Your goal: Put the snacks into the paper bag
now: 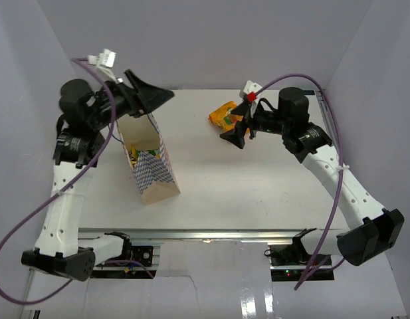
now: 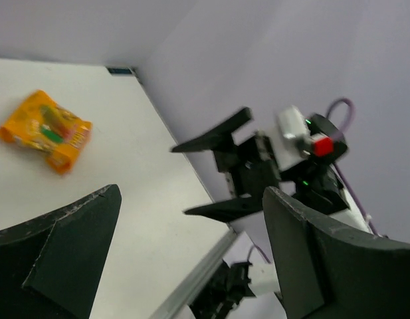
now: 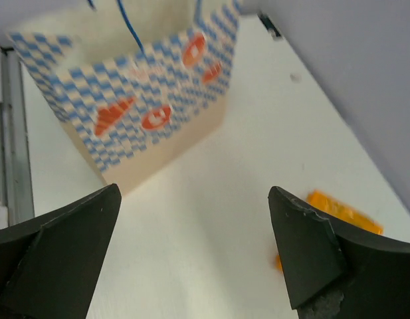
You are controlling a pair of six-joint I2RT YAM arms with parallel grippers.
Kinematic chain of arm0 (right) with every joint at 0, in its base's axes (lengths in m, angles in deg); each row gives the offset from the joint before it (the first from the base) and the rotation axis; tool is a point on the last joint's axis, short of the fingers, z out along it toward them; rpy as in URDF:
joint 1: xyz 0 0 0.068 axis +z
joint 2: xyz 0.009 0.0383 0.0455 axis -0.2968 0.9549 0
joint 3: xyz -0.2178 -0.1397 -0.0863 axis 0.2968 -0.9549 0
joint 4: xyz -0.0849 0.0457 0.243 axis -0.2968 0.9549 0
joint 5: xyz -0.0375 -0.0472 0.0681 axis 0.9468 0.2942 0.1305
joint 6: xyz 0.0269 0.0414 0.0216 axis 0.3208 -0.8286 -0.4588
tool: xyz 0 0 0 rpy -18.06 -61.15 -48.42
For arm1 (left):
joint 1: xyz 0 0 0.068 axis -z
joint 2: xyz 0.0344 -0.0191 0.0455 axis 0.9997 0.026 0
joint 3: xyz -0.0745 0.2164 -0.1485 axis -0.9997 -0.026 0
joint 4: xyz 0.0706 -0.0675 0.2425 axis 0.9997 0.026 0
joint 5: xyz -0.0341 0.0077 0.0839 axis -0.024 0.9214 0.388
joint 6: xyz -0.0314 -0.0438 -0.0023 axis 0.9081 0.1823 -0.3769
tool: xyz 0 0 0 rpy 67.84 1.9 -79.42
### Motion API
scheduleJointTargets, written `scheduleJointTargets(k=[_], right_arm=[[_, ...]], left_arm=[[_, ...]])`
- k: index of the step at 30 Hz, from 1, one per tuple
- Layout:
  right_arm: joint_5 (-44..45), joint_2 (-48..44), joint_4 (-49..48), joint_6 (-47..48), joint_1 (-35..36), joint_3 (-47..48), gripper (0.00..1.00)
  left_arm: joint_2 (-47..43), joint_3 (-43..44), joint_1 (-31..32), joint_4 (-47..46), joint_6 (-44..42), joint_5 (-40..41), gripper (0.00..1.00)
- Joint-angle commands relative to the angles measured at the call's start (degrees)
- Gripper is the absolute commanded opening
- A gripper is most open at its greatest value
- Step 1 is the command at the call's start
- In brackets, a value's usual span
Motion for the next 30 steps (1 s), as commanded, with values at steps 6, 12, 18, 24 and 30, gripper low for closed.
scheduleJointTargets(k=[6,12,18,24,30], right_arm=[[-4.07,-9.86,7.30,3.70,-17.96,-17.10,0.98],[5.05,-13.91,9.23,2.91,-23.51,-25.64,0.95],[8.84,-15.06,9.06,1.68,-23.95,-28.54,0.92],[10.08,-14.88,8.80,1.24,-23.86,-28.72,0.91],[10.08,-14.62,8.71,0.10,-23.86,-29.51,0.91]], left_arm=[[22.06,13.63,32.07,3.03,-8.79,26.24,0.98],[33.59,16.37,33.41,0.40,-5.19,49.08,0.98],[47.04,22.42,33.41,-2.68,2.99,53.68,0.98],[61.12,29.81,33.85,-1.98,6.14,53.75,0.98],[66.75,30.43,33.94,-1.19,9.58,59.81,0.98]])
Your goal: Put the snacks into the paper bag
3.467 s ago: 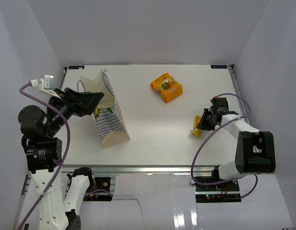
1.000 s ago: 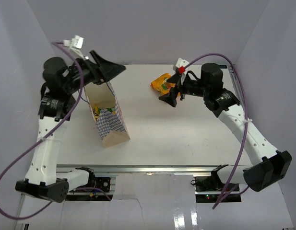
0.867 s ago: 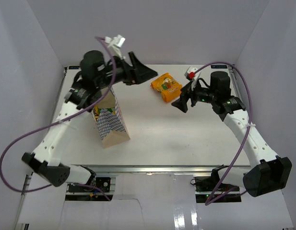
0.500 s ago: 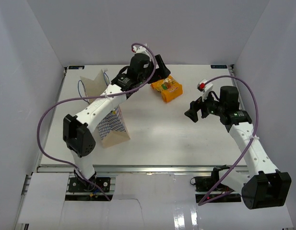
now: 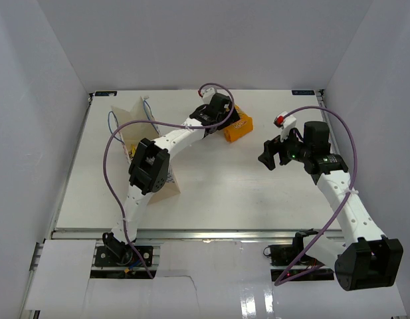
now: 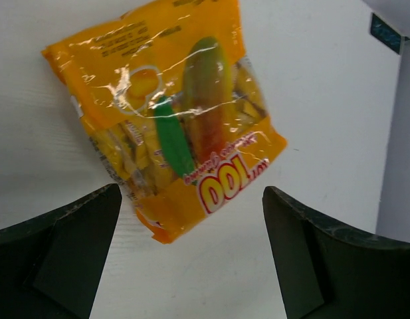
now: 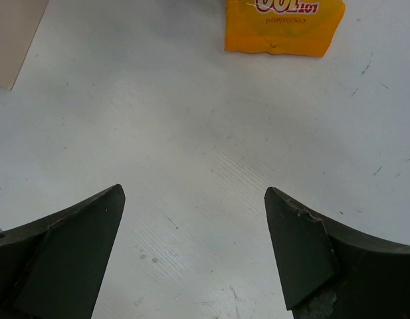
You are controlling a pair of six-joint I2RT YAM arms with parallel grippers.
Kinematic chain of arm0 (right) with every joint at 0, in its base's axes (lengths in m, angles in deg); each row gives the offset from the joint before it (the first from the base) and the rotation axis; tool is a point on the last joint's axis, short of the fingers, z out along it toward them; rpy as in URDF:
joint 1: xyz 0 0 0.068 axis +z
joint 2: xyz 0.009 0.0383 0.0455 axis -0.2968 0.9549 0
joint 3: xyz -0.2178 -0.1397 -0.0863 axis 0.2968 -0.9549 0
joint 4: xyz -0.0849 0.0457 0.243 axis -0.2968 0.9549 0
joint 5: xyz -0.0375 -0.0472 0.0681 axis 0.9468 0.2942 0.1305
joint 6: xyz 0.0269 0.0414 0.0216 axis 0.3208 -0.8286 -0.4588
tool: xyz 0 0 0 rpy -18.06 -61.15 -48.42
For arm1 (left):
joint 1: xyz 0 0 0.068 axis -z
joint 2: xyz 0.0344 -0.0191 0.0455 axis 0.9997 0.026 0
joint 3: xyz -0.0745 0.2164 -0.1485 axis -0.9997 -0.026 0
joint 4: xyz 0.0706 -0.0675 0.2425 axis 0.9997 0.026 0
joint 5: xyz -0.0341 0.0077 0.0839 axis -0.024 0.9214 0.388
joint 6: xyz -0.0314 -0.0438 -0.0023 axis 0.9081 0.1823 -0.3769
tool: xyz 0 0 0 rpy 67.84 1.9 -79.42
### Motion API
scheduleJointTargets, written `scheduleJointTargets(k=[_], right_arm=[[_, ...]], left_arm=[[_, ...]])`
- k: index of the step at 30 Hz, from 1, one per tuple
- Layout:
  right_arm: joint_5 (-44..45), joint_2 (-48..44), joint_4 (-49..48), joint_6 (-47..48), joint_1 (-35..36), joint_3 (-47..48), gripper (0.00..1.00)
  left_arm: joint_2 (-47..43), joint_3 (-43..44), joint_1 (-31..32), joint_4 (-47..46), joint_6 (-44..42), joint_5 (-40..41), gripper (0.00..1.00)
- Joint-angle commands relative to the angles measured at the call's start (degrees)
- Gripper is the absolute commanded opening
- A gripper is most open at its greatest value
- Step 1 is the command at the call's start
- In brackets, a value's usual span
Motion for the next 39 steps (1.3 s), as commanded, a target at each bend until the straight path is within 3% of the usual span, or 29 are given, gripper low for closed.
scheduleJointTargets(k=[1,9,15,24,30,39], right_arm=[[0.73,-0.67,-1.36,-1.20,-0.08,-1.07,0.91],[0.99,0.29,-1.54,-2.08,0.10,-1.16,0.91],[1.17,0.73,-1.63,-1.99,0.45,-0.11,0.91],[0.64,1.26,-1.63,-2.25,0.80,0.86,0.91],[0.55,1.26,-1.63,-2.34,0.89,1.12,0.91],[0.11,1.35,-1.71,-2.52,0.98,2.18,0.91]], left_arm=[[-1.25,2.52,0.23,0.21,3.16,5.68,0.98],[3.67,3.92,-0.38,2.14,5.70,7.98,0.98],[7.28,6.47,-2.75,2.15,8.70,4.11,0.98],[11.15,9.11,-5.12,-0.23,8.96,-0.37,0.89],[10.19,5.51,-6.45,-4.70,8.52,-4.15,0.53],[3.34,1.90,-6.45,-14.20,-1.84,-8.63,0.06]])
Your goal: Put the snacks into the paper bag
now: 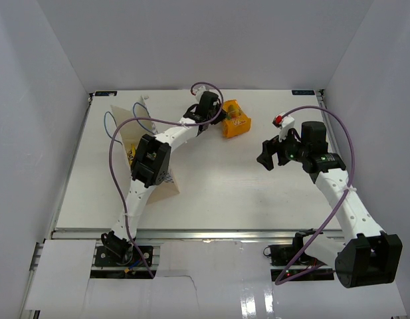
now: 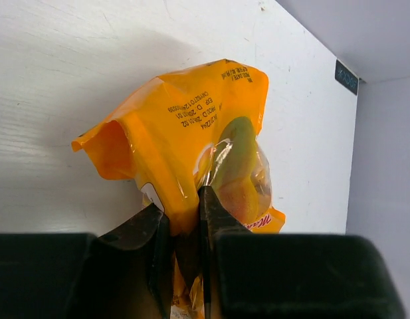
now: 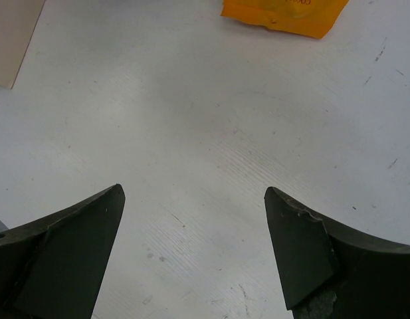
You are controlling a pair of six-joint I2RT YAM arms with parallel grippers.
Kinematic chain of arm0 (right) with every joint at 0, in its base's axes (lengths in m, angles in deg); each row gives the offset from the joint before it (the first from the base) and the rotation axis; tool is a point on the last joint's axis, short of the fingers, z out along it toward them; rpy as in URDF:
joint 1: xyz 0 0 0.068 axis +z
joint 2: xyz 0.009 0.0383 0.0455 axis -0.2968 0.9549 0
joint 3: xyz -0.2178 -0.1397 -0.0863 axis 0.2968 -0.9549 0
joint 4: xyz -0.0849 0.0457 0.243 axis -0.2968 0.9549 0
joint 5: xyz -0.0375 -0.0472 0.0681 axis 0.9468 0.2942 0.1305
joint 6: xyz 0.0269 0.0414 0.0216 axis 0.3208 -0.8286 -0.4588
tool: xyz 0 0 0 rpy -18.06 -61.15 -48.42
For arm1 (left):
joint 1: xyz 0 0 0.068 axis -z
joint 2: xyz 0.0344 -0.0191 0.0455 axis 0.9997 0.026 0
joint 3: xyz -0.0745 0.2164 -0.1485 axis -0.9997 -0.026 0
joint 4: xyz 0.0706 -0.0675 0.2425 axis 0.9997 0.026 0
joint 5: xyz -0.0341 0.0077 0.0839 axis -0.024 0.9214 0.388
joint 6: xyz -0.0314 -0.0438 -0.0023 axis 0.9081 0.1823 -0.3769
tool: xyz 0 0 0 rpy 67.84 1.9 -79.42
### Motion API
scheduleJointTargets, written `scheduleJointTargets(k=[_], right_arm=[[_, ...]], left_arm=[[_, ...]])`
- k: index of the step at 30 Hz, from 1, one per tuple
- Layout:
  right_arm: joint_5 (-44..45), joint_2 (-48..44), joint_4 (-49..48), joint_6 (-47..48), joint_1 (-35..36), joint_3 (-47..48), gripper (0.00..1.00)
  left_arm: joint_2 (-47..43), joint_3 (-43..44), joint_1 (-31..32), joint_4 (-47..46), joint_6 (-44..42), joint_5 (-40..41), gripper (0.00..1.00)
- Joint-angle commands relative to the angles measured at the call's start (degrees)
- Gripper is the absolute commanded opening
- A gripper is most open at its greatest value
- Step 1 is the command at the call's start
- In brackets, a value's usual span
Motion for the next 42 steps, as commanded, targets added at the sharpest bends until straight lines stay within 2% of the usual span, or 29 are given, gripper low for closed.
scheduleJointTargets(k=[1,10,15,24,28,34,37,42], right_arm=[[-0.81,0.06,-1.69,-0.50,0.17,2.86,0.91],[-0.72,-0.21,-1.78,-0.24,0.25,4.00,0.91],[-0.63,-0.21,-2.13,-0.15,0.17,3.91,0.91],[-0.81,0.23,-2.66,-0.15,0.17,4.00,0.91],[-0.89,0.58,-3.01,-0.15,0.17,3.65,0.91],[-1.24,1.11,-3.80,-0.24,0.17,3.39,0.91],[-1.60,1.55,-4.24,-0.33,0.17,3.12,0.91],[-2.12,1.99,-4.77,-0.50,0.17,2.68,0.91]], left_arm=[[-7.03,-1.64,-0.61,-1.72,-7.74,-1.82,0.00],[-22.40,-11.65,0.00,-8.31,-15.58,-5.33,0.00],[-34.35,-19.20,1.32,-12.00,-20.85,-8.74,0.00],[-56.39,-29.23,2.20,-12.45,-22.70,-7.62,0.00],[-65.89,-30.91,2.20,-9.38,-23.93,-0.35,0.00],[-77.15,-29.07,2.20,1.78,-28.14,12.84,0.00],[-80.76,-26.87,2.20,6.35,-30.78,20.57,0.00],[-82.71,-22.75,2.20,8.73,-35.79,25.68,0.00]])
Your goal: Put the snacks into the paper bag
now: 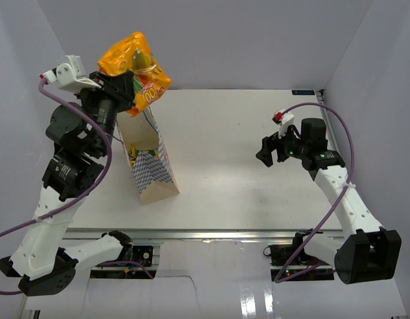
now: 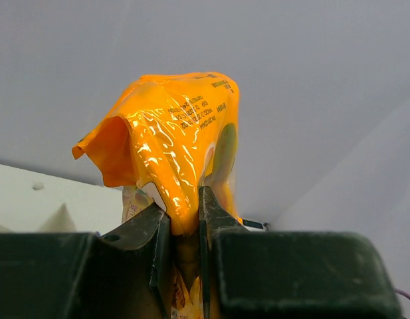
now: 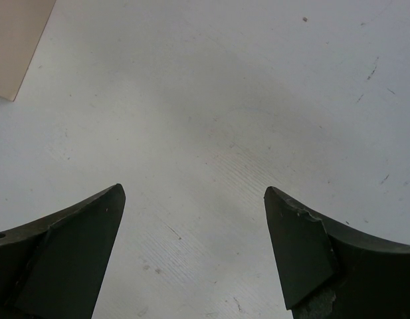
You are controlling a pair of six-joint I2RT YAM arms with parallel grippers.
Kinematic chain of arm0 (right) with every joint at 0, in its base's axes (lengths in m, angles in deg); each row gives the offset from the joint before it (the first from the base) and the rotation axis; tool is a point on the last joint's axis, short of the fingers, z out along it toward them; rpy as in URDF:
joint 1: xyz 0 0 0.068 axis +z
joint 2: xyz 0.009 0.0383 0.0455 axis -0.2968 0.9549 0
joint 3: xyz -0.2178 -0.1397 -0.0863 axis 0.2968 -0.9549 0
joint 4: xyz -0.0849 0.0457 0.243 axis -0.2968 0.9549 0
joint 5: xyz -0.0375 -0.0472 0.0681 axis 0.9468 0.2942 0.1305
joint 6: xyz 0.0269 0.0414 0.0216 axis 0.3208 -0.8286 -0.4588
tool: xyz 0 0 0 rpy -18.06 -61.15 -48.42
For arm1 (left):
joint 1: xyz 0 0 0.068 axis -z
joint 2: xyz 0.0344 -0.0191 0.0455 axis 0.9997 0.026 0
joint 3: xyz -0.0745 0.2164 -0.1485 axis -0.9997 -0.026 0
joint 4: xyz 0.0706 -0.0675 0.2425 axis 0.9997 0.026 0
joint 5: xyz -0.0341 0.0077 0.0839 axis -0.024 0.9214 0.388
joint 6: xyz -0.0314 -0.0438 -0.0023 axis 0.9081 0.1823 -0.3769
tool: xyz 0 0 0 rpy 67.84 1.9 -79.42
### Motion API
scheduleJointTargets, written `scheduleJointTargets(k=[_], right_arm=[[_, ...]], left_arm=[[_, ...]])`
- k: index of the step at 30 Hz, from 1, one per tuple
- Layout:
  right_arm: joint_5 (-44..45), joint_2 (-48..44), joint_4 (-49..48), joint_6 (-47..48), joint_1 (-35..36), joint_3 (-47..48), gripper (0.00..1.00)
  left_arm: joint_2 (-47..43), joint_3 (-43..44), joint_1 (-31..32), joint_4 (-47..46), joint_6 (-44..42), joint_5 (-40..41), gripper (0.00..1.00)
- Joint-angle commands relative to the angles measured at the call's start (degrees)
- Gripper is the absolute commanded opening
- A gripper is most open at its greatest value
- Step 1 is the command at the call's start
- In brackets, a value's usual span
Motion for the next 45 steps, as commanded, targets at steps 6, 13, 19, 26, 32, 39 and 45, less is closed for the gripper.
scheduleJointTargets(k=[6,13,19,26,32,39,45], right_arm=[[-1.10,0.44,-2.98,0.00,0.17,0.56,0.91],[-0.74,0.35,-2.89,0.26,0.17,0.29,0.91],[-0.57,0.35,-2.98,0.44,0.17,0.29,0.91],[0.13,0.09,-2.89,0.70,0.25,0.29,0.91],[0.14,0.09,-2.98,0.79,0.17,0.03,0.91],[-0.04,-0.17,-3.07,0.70,0.17,-0.14,0.91],[-0.04,-0.53,-2.98,0.70,0.17,-0.23,0.91]], left_arm=[[-1.25,7.55,-0.05,0.83,-8.23,12.46,0.00],[0.85,7.46,-0.05,2.77,-15.88,21.00,0.00],[4.28,7.82,-0.05,3.46,-19.75,20.31,0.00],[6.04,4.40,0.04,6.37,-18.52,20.12,0.00],[5.61,2.11,-0.05,8.39,-17.73,20.57,0.00],[4.99,-0.79,-0.05,11.37,-15.10,18.28,0.00],[3.58,-5.54,-0.05,12.52,-12.81,19.07,0.00]])
